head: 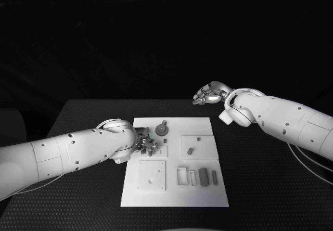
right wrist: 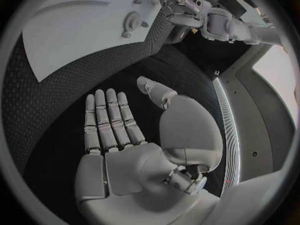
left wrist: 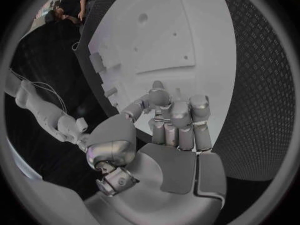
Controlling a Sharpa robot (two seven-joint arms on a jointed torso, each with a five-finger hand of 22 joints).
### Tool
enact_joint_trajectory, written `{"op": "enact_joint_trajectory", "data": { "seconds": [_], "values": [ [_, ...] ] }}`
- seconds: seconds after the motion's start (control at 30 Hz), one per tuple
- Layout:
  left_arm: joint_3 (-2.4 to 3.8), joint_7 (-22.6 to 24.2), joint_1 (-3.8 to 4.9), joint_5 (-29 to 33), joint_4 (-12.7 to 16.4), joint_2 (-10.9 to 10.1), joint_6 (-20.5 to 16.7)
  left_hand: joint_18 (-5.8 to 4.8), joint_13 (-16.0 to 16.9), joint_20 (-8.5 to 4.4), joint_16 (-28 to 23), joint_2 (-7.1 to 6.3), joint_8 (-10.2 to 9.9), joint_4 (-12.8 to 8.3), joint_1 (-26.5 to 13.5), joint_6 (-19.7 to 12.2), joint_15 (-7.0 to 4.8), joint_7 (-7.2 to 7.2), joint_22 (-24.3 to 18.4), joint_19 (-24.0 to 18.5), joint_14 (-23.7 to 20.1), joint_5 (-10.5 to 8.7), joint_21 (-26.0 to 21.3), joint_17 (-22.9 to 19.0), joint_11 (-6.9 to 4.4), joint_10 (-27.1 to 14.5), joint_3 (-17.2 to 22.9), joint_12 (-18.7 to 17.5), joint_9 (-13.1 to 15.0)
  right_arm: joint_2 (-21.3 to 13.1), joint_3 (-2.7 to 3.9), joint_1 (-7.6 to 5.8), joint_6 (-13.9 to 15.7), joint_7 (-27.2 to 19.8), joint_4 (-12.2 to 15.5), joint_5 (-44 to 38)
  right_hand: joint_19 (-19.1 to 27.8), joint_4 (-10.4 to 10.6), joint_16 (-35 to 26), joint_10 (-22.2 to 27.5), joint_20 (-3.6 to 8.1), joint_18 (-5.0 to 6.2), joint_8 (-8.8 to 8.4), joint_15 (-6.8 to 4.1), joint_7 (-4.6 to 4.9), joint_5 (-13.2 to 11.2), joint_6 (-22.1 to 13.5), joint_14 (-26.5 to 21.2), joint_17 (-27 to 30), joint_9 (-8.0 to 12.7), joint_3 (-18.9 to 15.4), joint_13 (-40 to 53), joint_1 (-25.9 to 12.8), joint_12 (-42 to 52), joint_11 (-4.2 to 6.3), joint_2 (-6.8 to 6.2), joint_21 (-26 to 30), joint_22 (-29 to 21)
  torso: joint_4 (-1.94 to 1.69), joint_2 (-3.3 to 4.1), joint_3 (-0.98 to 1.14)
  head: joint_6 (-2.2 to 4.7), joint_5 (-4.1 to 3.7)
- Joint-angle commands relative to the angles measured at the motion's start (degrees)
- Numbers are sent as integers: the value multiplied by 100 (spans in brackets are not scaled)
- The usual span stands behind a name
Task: Assemble the parts on the task board
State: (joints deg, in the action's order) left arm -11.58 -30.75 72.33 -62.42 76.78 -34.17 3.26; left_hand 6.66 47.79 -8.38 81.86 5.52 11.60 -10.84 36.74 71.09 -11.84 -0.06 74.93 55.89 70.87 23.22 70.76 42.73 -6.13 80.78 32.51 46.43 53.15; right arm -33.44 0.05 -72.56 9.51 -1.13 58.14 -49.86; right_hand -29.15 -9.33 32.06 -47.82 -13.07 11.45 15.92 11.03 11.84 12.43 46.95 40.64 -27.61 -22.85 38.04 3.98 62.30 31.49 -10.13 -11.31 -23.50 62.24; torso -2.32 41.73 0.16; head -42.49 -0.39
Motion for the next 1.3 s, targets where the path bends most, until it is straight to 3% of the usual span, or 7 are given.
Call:
{"op": "enact_joint_trajectory", "data": {
  "seconds": [0.03,1.3],
  "values": [
    [1,65,3,-41,14,15,61,19,-7,-633,4,406,1,-134,370,7,-44,7,31,25,-1,23,8,-7,-18,-1,162,16,5,-1,2,3,-72,-34,8,-36,54,-32,22,3,-2,-55,38,5,-3,15,-50,-42,9,8,0,-5,1,-32,-10,24,20,7,1,-2,3,-3,5],
    [-3,45,1,-75,-8,5,272,21,-9,-634,-5,406,-3,-146,380,1,-45,7,29,27,-1,19,7,-12,-18,-7,172,16,8,-3,2,5,-72,-32,10,-36,53,-36,26,4,-2,-53,42,4,-3,17,-51,-46,10,13,-1,-5,1,-32,-9,26,31,23,5,2,1,-30,10]
  ]
}}
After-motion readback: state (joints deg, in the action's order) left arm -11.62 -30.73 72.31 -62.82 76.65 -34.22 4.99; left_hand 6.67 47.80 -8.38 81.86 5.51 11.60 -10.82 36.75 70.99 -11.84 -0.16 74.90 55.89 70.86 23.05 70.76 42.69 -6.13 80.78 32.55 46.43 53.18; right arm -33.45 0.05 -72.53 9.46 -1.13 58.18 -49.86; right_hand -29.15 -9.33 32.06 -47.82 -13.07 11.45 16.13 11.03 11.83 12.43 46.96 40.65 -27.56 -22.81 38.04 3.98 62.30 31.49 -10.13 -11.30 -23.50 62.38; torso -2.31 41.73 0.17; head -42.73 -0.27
